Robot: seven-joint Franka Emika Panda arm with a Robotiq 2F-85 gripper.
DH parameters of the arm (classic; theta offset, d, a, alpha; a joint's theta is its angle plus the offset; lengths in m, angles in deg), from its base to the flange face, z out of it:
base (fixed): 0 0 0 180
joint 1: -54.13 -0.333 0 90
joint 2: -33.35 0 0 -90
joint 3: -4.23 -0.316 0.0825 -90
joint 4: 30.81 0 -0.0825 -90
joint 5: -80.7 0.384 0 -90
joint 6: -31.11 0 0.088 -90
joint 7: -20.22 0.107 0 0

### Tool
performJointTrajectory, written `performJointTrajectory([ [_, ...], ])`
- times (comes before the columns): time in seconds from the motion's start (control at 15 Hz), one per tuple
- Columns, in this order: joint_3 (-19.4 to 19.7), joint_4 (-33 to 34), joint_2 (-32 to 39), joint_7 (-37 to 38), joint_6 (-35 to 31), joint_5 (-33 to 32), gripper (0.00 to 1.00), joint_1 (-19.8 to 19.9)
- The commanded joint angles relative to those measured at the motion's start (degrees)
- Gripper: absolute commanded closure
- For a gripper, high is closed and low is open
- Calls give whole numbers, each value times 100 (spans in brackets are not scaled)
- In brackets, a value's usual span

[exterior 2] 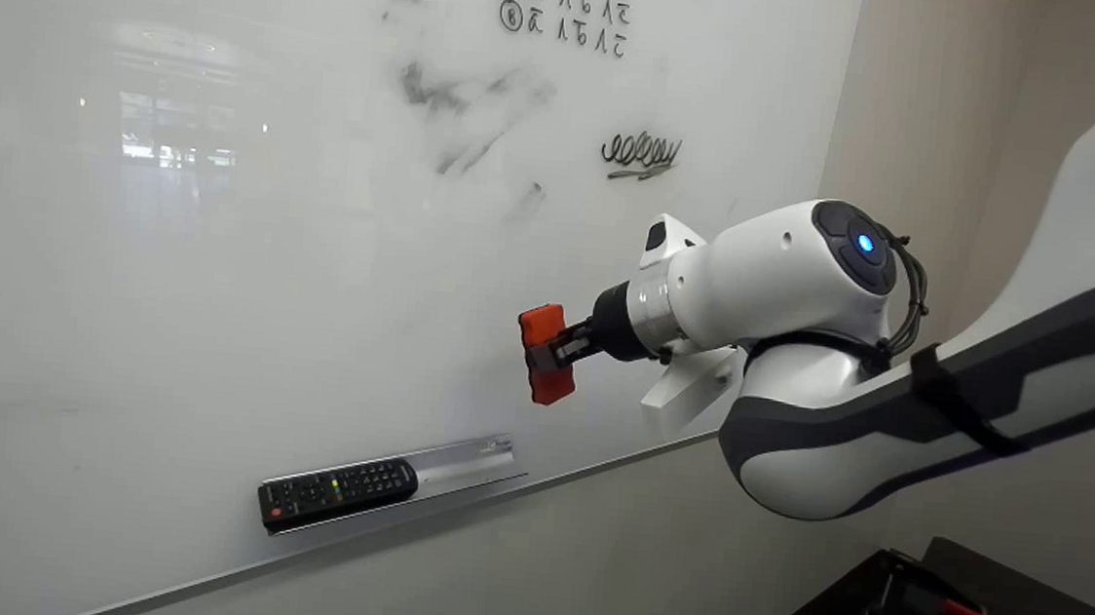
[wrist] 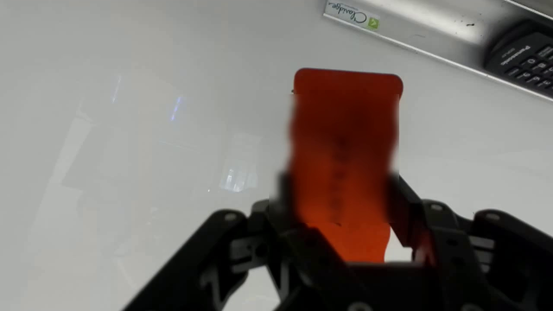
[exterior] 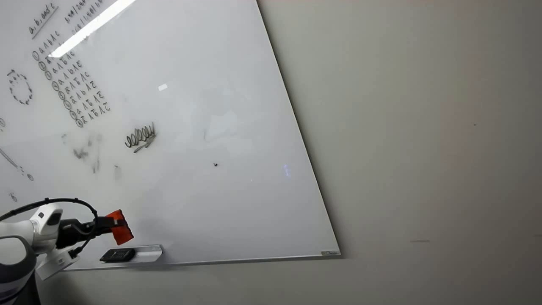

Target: Use the duster to erase the right part of the white board

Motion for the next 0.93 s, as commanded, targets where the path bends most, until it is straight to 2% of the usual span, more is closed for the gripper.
performJointTrajectory([
  [0.0, -461, 381, -131, 354, 35, -49, 72, 584],
  [0.47, -1168, 1024, -291, 652, 75, 20, 72, 1462],
  [0.87, -1625, 1455, -692, 969, 156, 243, 72, 1906],
])
